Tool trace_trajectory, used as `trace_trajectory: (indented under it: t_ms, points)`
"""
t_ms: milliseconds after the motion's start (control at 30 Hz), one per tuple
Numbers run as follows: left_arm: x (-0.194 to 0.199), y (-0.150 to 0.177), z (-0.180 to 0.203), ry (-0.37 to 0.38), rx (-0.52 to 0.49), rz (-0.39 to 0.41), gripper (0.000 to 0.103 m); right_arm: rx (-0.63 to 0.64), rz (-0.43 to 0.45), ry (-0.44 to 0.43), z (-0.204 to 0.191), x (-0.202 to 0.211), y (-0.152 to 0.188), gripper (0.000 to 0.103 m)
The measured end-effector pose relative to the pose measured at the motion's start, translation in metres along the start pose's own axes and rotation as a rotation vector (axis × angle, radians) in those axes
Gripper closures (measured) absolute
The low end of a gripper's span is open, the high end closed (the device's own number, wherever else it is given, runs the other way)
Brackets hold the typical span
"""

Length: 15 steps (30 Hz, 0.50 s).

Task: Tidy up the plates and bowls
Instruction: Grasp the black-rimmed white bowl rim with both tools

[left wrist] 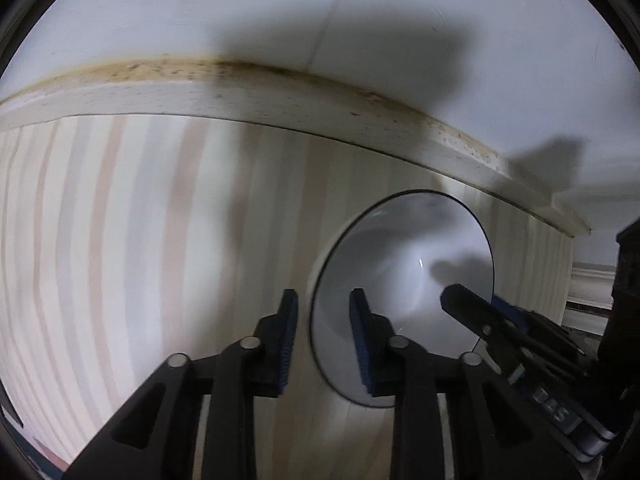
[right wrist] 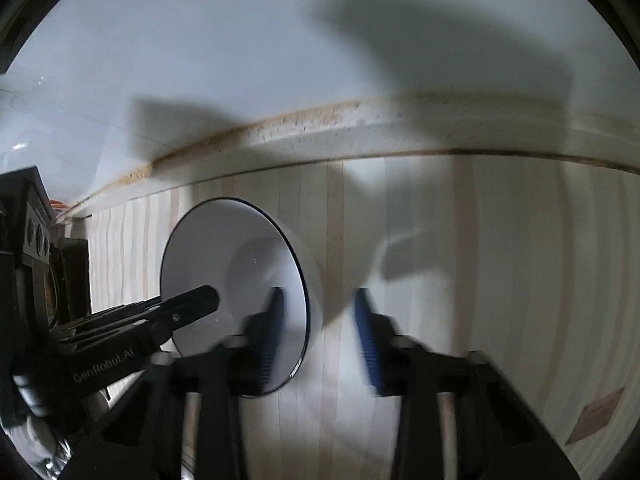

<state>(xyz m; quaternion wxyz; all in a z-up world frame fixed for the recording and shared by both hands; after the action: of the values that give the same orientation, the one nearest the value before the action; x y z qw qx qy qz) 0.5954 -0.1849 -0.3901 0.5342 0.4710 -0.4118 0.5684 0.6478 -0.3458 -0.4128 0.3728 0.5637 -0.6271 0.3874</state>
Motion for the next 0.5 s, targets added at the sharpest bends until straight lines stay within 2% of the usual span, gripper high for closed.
trace_trajectory:
  t_ms: [67,267,500]
  points:
    - [0.003,0.003,0.005,-0.026,-0.023,0.022,0.083,-0.005,0.003,-0.007,0.001,-0.003,0.001,0.091]
    - [0.022,0.012,0.012,-0.030,-0.059,0.063,0.084,-0.008,0.013,-0.016,0.002,0.004,0.010,0.092]
    - [0.063,0.045,0.026,-0.019,-0.131,0.125,0.084,0.015,0.061,-0.021,-0.005,0.049,0.037,0.092]
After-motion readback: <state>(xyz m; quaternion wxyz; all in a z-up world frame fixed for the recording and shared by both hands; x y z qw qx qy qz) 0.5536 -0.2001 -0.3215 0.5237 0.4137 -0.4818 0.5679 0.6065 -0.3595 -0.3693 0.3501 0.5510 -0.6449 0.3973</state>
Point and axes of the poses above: each gripper's, at about its wrist camera, not at the fingertips, and x roughly against the way its jaws point, z to its right, y to its underside, the point moved 2 cm from there along -x, roughly the way its jaws point, and after that the axes turned 4 degrees about -y, right-handed, at the moved point
